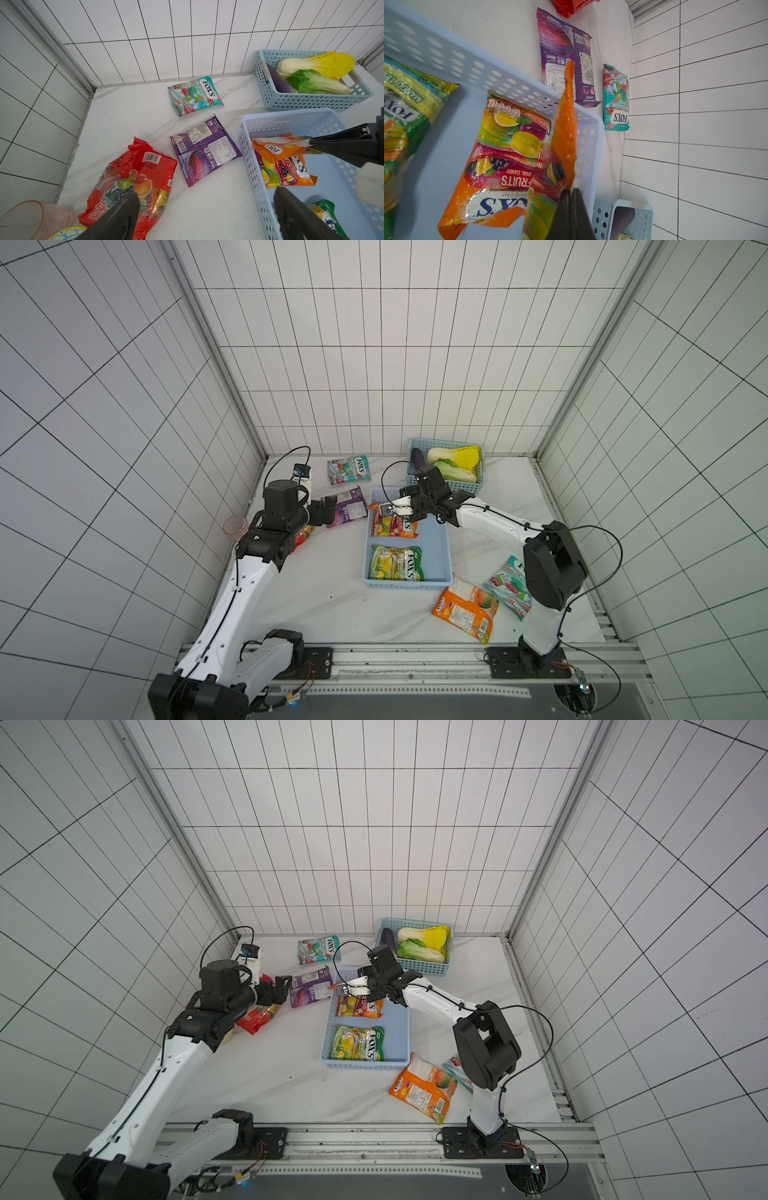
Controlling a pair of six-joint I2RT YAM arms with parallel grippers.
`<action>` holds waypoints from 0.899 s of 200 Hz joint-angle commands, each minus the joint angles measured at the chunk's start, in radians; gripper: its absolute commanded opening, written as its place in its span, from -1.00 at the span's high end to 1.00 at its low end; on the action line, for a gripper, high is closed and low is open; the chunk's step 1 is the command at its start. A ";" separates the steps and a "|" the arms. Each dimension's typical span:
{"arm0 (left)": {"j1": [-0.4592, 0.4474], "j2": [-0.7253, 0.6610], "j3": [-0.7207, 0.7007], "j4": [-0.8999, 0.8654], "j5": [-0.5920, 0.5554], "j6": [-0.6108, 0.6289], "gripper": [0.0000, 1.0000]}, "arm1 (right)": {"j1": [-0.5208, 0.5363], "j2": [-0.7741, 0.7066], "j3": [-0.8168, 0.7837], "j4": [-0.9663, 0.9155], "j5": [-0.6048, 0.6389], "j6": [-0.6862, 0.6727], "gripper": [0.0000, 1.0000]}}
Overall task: Put the candies in the basket
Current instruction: Place the candy in the basket.
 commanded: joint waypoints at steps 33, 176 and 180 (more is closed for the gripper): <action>0.006 0.013 0.017 0.002 0.026 -0.006 -0.97 | 0.024 -0.010 -0.081 0.023 -0.023 -0.018 0.93; 0.010 0.010 0.011 0.005 0.041 -0.007 -0.97 | -0.006 -0.029 0.052 -0.148 -0.057 0.759 -0.30; 0.010 0.011 0.012 0.006 0.033 -0.005 -0.97 | -0.007 -0.021 0.057 -0.155 -0.043 0.780 -0.32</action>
